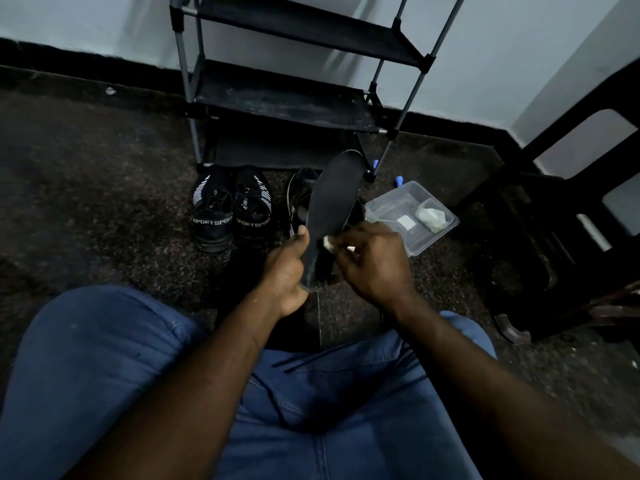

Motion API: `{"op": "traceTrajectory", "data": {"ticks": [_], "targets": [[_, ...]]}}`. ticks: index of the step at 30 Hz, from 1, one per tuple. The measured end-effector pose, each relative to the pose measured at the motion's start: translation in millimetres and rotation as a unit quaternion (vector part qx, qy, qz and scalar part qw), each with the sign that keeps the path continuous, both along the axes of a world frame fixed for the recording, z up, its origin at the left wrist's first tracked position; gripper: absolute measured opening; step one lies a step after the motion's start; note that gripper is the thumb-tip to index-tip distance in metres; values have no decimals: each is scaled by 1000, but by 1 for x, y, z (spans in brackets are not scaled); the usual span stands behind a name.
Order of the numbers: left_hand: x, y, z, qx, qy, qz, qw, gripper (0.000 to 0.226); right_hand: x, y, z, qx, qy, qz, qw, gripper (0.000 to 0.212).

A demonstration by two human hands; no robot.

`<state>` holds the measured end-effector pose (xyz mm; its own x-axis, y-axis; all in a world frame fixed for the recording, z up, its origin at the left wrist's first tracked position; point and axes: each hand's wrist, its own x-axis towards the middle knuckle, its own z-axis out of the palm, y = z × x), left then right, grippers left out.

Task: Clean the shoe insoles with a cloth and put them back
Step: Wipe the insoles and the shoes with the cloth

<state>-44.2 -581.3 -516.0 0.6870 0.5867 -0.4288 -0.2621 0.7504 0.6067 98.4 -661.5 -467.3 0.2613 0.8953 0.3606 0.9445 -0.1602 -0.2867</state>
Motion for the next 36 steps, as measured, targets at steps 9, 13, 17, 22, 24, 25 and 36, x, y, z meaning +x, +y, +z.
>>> {"op": "traceTrajectory", "data": {"ticks": [9,13,17,22,24,25,36], "targets": [[16,12,-3,-32,68,37,996,49,-30,-16,-28,-11,11,-8,1000,23],[21,11,-8,-12,76,59,995,44,-41,-16,-22,-13,1,27,1000,23],[21,6,-6,33,69,41,996,37,-20,-4,-14,42,58,-73,995,17],[18,4,-4,11,57,35,998,36,-24,-2,-16,-28,-19,-76,996,26],[17,5,-1,2,58,42,997,39,-34,-8,-24,-33,-23,-55,998,27],[17,5,-1,2,66,49,997,38,-39,-11,-28,-36,-19,-46,998,28],[19,11,-4,29,59,46,997,32,-9,-1,-13,36,26,-54,998,23]]}}
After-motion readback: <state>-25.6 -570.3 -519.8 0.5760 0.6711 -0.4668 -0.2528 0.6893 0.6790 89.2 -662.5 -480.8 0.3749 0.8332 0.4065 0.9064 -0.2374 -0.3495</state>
